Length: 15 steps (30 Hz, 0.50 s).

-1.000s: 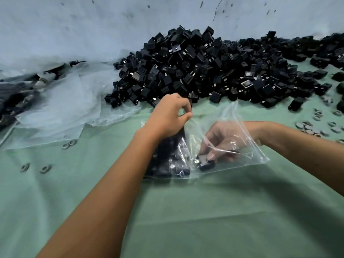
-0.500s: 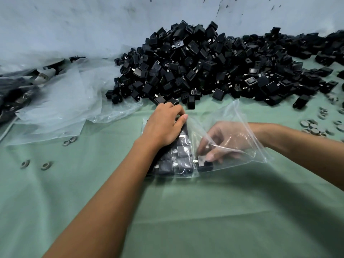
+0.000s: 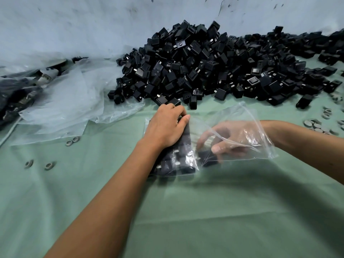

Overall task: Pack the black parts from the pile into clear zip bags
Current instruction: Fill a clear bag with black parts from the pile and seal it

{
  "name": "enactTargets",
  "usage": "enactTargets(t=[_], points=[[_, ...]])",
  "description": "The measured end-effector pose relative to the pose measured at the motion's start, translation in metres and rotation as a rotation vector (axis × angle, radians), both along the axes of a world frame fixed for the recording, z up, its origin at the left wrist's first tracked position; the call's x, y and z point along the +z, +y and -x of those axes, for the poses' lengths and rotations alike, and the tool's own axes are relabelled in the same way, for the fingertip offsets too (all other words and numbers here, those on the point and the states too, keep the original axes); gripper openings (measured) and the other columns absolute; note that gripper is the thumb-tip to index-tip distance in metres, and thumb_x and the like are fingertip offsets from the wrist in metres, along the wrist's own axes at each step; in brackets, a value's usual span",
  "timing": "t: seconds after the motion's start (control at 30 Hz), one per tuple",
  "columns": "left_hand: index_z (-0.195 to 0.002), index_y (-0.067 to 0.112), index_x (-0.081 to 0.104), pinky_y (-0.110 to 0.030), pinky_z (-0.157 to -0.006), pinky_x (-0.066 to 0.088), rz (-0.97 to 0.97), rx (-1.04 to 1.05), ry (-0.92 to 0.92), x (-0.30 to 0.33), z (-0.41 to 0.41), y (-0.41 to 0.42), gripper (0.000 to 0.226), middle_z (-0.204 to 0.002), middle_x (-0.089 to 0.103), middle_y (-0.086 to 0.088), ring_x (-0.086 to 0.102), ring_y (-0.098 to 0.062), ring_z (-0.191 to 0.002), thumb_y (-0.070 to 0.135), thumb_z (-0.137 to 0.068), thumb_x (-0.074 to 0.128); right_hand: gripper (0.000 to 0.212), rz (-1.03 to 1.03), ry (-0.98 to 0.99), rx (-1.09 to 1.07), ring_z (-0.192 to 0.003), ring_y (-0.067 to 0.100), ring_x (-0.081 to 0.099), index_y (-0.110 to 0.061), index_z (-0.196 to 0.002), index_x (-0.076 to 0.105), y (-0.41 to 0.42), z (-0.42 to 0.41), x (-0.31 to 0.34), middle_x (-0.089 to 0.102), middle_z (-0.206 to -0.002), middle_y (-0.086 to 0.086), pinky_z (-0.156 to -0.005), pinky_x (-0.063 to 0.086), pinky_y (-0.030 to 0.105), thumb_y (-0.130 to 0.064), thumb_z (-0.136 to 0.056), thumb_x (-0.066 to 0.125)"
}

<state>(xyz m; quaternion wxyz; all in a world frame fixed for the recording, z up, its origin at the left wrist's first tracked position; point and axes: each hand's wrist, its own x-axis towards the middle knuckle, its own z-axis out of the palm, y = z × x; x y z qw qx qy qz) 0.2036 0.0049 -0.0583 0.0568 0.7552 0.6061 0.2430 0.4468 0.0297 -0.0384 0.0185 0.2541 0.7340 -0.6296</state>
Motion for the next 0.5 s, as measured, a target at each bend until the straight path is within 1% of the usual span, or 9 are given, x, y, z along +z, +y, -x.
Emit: enactTargets(t=[0.03,0.07,0.17,0.27,0.3,0.37,0.4,0.47,0.5], points=[[-0.102,0.024,0.064,-0.037,-0.092,0.045,0.003,0.002,0.0,0.0,0.0,0.0,0.022,-0.098,0.057,0.003,0.05,-0.019,-0.105,0.041,-0.102,0.05,0.032,-0.01,-0.007,0.016,-0.042,0.012,0.05,-0.021,-0.124,0.069,0.0,0.001,-0.001,0.069,-0.067,0.003,-0.043,0.045,0.021,-0.032,-0.094,0.075],[-0.102,0.024,0.064,-0.037,-0.092,0.045,0.004,0.002,0.003,0.0,-0.001,0.0,0.022,-0.099,0.058,0.003,0.05,-0.019,-0.105,0.042,-0.102,0.05,0.024,-0.017,-0.017,0.015,-0.042,0.01,0.05,-0.021,-0.119,0.071,0.0,0.001,-0.002,0.071,-0.07,0.0,-0.04,0.042,0.019,-0.027,-0.096,0.074],[-0.103,0.024,0.063,-0.037,-0.092,0.045,0.009,0.007,0.014,0.001,-0.001,0.0,0.023,-0.1,0.058,0.004,0.05,-0.019,-0.106,0.043,-0.103,0.05,0.011,-0.037,-0.053,-0.045,-0.04,0.01,0.05,-0.022,-0.104,0.075,-0.003,0.002,-0.004,0.072,-0.069,0.001,-0.039,0.04,0.018,-0.024,-0.093,0.078],[-0.103,0.025,0.063,-0.037,-0.092,0.045,0.012,0.01,0.023,0.001,-0.002,0.0,0.023,-0.1,0.057,0.004,0.049,-0.018,-0.105,0.043,-0.103,0.049,0.012,0.035,-0.046,-0.093,-0.039,0.01,0.052,-0.015,-0.097,0.076,-0.007,0.004,-0.005,0.071,-0.063,0.003,-0.039,0.043,0.018,-0.02,-0.088,0.083],[-0.103,0.025,0.063,-0.038,-0.092,0.045,0.014,0.01,0.025,0.001,-0.002,0.0,0.023,-0.1,0.058,0.004,0.049,-0.018,-0.105,0.043,-0.103,0.049,0.013,0.067,-0.041,-0.124,-0.039,0.011,0.052,-0.012,-0.095,0.076,-0.01,0.005,-0.004,0.07,-0.063,0.007,-0.039,0.044,0.018,-0.017,-0.086,0.084],[-0.104,0.025,0.063,-0.039,-0.092,0.046,0.017,0.012,0.026,0.0,-0.002,0.0,0.024,-0.1,0.058,0.004,0.049,-0.018,-0.105,0.043,-0.103,0.048,0.013,0.056,-0.048,-0.158,-0.037,0.013,0.05,-0.007,-0.092,0.076,-0.015,0.007,0.0,0.064,-0.064,0.02,-0.038,0.044,0.017,-0.012,-0.082,0.084],[-0.104,0.025,0.063,-0.039,-0.092,0.046,0.02,0.012,0.028,0.0,-0.002,0.0,0.024,-0.1,0.058,0.004,0.049,-0.018,-0.105,0.043,-0.103,0.048,0.011,0.044,-0.046,-0.161,-0.036,0.014,0.05,-0.004,-0.091,0.075,-0.018,0.008,0.003,0.061,-0.064,0.022,-0.038,0.044,0.017,-0.008,-0.083,0.082],[-0.105,0.024,0.063,-0.038,-0.093,0.045,0.027,0.012,0.033,0.001,-0.002,0.0,0.025,-0.101,0.058,0.003,0.049,-0.018,-0.105,0.044,-0.104,0.047,0.004,0.073,-0.033,-0.162,-0.034,0.012,0.052,0.004,-0.092,0.071,-0.022,0.01,0.008,0.061,-0.058,0.019,-0.035,0.043,0.016,0.006,-0.089,0.072],[-0.106,0.024,0.063,-0.038,-0.093,0.045,0.031,0.012,0.036,0.001,-0.002,0.0,0.025,-0.101,0.058,0.003,0.049,-0.018,-0.105,0.043,-0.104,0.046,0.008,0.11,-0.039,-0.17,-0.034,0.011,0.054,0.005,-0.094,0.069,-0.021,0.011,0.009,0.062,-0.055,0.014,-0.034,0.043,0.017,0.012,-0.092,0.065]])
